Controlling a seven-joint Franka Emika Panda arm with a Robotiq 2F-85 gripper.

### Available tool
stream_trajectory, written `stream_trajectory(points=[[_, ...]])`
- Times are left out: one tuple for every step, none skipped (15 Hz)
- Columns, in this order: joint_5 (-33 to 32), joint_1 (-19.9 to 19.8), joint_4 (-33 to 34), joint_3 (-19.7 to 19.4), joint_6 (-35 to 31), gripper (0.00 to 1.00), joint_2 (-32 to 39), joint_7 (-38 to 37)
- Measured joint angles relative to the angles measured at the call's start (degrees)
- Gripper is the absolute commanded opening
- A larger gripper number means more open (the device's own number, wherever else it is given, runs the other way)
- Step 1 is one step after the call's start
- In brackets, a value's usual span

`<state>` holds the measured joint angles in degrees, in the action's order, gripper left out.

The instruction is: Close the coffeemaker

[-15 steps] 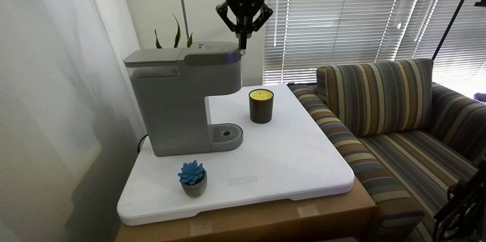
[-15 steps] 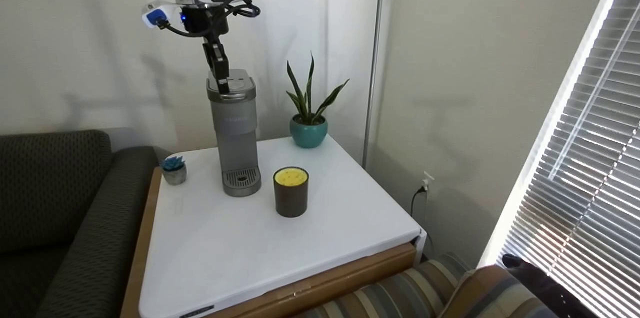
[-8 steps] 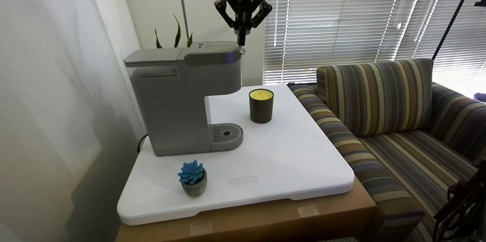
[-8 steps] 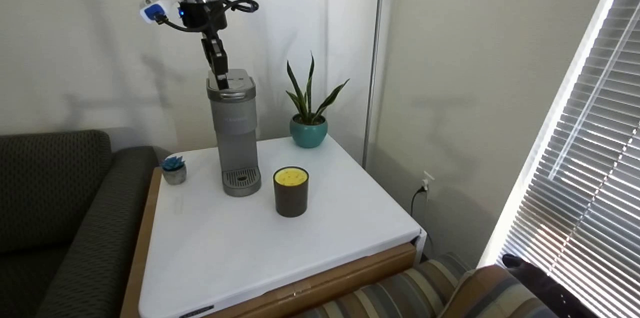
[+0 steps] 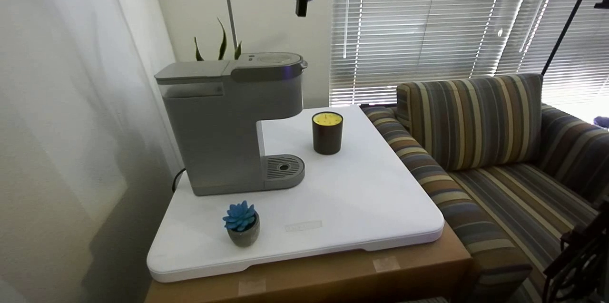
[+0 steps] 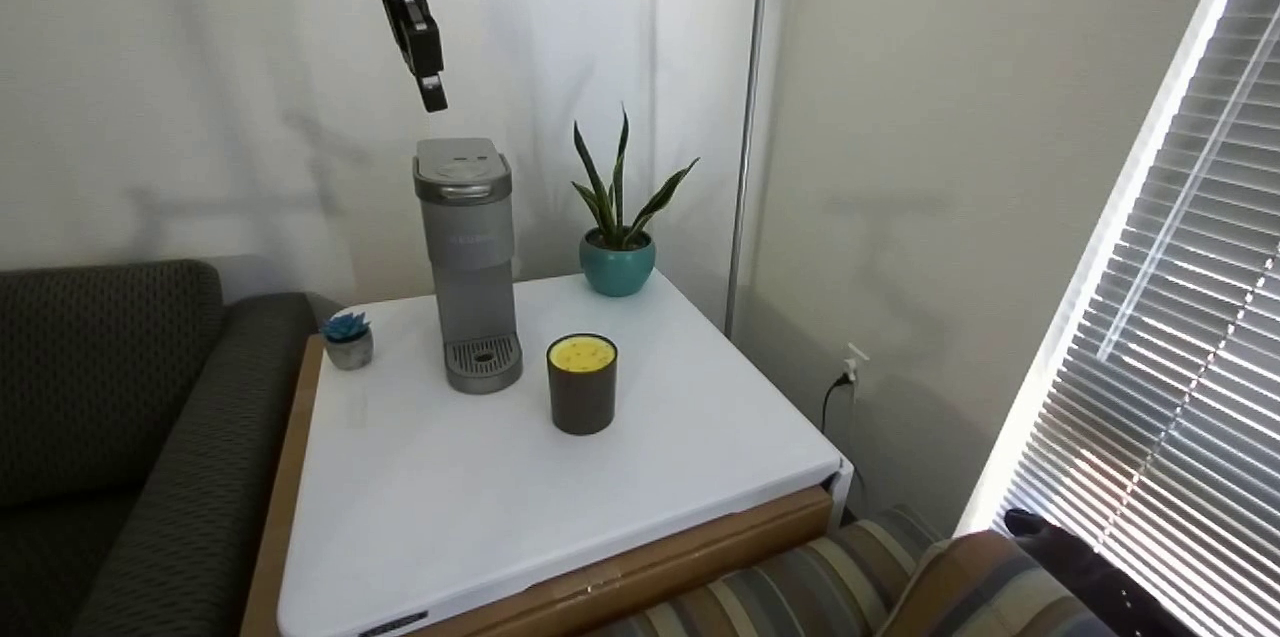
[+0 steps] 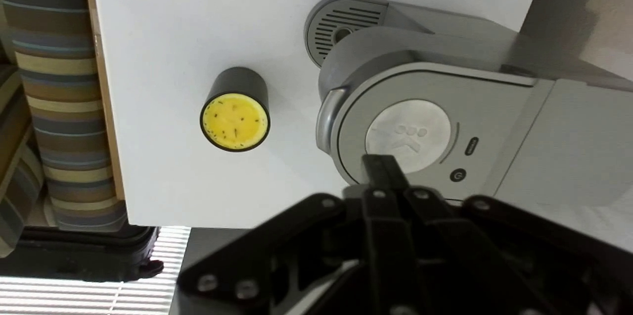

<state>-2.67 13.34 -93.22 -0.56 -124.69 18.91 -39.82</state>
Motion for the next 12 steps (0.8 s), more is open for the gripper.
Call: stream_trajectory(points=[[-0.06, 0.00, 0.00, 0.03, 0.29, 0.00, -0.47, 0.00], [-0.07, 0.00, 0.02, 0.08, 0.50, 0.01, -0.75, 0.00], [-0.07, 0.00, 0.06, 0.17, 0.60, 0.26, -0.86, 0.00], [-0.07, 0.00, 0.13, 0.28, 0.64, 0.27, -0.87, 0.00], [-0.07, 0.00, 0.14, 0.36, 0.65, 0.33, -0.87, 0.00], [-0.07, 0.00, 0.14, 0.42, 0.65, 0.39, -0.87, 0.00], [-0.07, 0.00, 0.15, 0.44, 0.65, 0.47, -0.87, 0.00], [-0.07, 0.00, 0.15, 0.44, 0.65, 0.55, -0.87, 0.00], [-0.07, 0.00, 0.15, 0.44, 0.65, 0.62, -0.87, 0.00], [-0.07, 0.00, 0.15, 0.44, 0.65, 0.69, -0.87, 0.00], [-0.07, 0.00, 0.15, 0.44, 0.65, 0.75, -0.87, 0.00], [-0.06, 0.00, 0.15, 0.44, 0.65, 0.83, -0.87, 0.00]])
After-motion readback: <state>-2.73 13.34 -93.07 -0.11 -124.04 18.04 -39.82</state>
